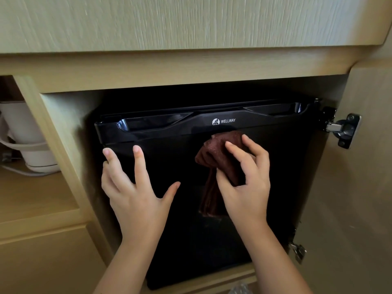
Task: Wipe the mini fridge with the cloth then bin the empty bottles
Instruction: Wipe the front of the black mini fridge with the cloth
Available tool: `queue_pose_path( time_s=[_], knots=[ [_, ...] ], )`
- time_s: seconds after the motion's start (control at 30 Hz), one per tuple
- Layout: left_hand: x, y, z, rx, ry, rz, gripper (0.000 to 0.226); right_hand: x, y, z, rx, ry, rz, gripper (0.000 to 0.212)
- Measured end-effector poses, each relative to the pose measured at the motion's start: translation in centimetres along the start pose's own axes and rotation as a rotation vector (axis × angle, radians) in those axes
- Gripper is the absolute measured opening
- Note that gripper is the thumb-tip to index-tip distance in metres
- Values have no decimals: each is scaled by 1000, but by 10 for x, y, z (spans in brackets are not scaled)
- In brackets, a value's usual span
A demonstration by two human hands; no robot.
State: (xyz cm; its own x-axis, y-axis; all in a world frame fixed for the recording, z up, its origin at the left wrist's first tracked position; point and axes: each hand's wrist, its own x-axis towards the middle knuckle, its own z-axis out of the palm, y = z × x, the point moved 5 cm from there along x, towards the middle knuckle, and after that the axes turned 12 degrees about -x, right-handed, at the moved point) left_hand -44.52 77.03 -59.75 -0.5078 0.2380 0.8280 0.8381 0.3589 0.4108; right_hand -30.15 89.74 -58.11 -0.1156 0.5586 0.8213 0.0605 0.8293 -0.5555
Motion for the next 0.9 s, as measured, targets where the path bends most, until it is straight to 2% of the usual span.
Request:
queue_pose_path(
  time_s=[0.23,0.37,0.47,0.6,0.67,0.9],
  knots=[
    [0,-11,-8,-42,28,91,83,-1,-18,12,-37,38,-11,47],
    [0,-14,-11,-59,38,121,81,-16,-36,30,-57,-86,-131,40],
    [-1,-17,-14,-51,37,160,77,-17,-36,34,23,-159,-103,42],
    [-1,-18,-18,-59,14,180,77,1,-11,8,-35,-16,-8,48],
    [0,-18,-19,-76,3,180,78,4,-11,4,-69,-11,1,49],
    [-2,-21,-19,-103,-5,177,80,-24,-43,42,3,-254,-127,47]
  ],
)
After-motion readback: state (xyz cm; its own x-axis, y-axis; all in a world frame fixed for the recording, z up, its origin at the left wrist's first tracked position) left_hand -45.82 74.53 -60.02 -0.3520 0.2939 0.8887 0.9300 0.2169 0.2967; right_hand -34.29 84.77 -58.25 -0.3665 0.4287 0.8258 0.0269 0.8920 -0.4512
